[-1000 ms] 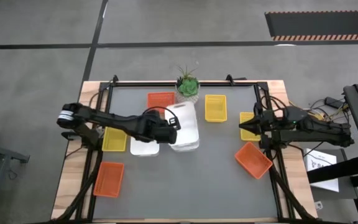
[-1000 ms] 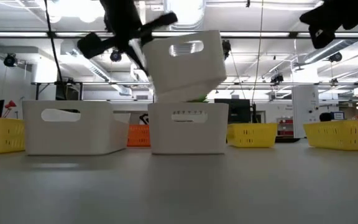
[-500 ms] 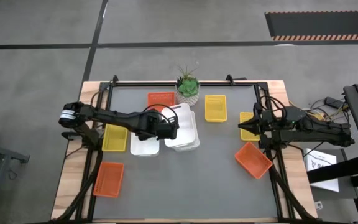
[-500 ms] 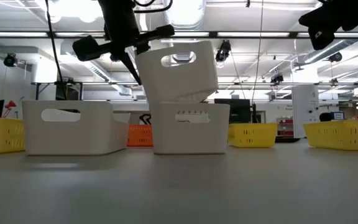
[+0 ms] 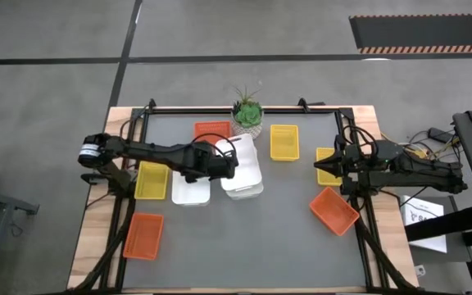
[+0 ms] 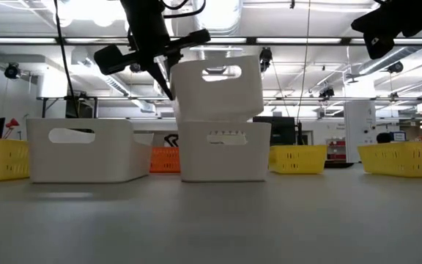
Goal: Stack baskets by color
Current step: Stack the bottom white bin on the top right white bin
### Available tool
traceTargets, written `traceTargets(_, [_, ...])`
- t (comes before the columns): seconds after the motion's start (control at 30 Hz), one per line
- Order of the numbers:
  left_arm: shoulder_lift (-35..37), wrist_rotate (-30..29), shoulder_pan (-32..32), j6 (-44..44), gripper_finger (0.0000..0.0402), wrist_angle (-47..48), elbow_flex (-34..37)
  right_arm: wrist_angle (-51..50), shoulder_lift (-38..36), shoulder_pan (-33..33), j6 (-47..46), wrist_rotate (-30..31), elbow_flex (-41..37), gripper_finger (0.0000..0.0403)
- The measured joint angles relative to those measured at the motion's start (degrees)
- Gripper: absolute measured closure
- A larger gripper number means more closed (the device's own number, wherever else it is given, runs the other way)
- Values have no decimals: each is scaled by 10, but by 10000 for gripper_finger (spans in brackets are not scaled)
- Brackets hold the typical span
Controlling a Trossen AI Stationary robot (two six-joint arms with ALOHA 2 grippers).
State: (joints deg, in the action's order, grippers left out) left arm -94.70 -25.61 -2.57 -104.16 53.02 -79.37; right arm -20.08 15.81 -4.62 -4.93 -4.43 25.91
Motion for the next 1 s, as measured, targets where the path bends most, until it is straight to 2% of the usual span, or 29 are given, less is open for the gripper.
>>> traceTargets(0.23, [-5, 3, 0, 28, 402, -3, 0, 2, 0, 0, 0, 0, 0, 390])
traceTargets(1.0, [-6, 3, -4, 43, 401, -5, 3, -2, 0, 0, -7, 0, -1, 390])
